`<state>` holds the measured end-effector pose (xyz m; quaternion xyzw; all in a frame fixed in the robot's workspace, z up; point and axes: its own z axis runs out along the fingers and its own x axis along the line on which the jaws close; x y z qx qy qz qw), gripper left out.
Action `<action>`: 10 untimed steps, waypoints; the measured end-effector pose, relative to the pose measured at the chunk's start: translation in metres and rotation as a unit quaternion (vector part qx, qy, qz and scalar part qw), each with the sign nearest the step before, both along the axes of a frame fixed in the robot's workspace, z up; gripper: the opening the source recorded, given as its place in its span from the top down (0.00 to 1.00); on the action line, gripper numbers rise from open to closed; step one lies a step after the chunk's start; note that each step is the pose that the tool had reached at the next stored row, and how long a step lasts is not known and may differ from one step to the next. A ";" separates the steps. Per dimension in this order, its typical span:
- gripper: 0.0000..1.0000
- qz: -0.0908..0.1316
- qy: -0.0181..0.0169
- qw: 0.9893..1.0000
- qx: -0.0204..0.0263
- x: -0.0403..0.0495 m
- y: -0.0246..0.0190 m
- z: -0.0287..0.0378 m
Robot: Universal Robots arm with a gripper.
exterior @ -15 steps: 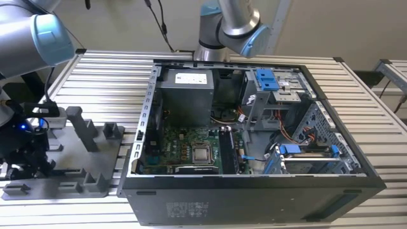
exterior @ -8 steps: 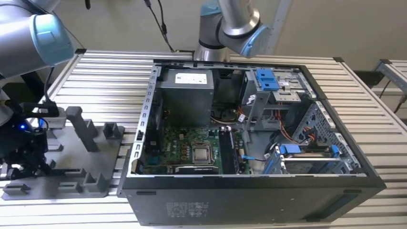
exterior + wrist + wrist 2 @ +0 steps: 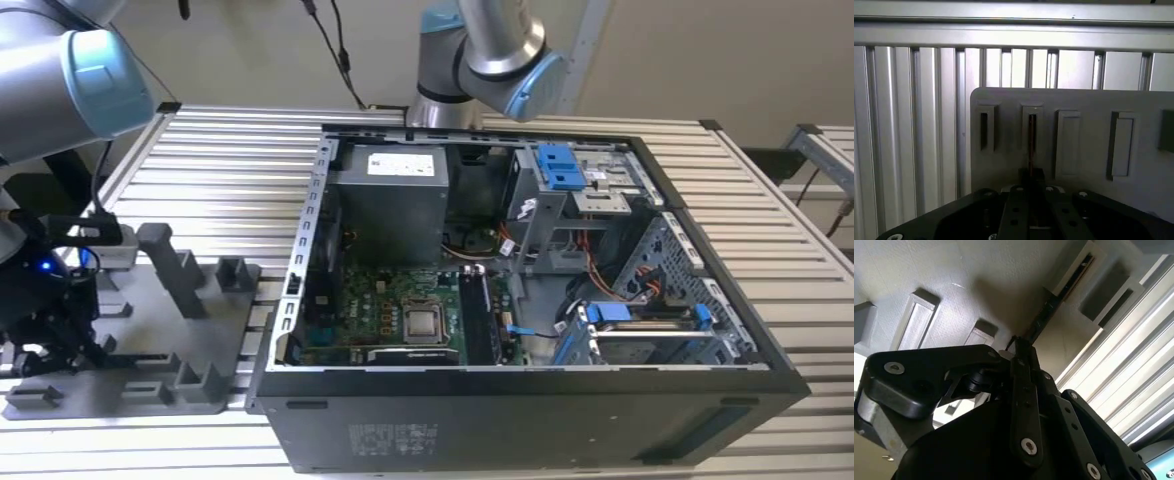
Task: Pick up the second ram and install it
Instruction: 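Pick up the second ram and move it above second insertion slot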
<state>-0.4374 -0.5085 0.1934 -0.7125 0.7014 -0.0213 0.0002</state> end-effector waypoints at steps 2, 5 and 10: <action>0.86 0.000 0.000 1.000 0.000 -0.0002 0.0000 0.0000; 0.86 0.000 0.001 1.000 0.000 -0.0003 0.0000 0.0027; 0.86 0.000 0.001 1.000 0.000 -0.0003 0.0000 0.0073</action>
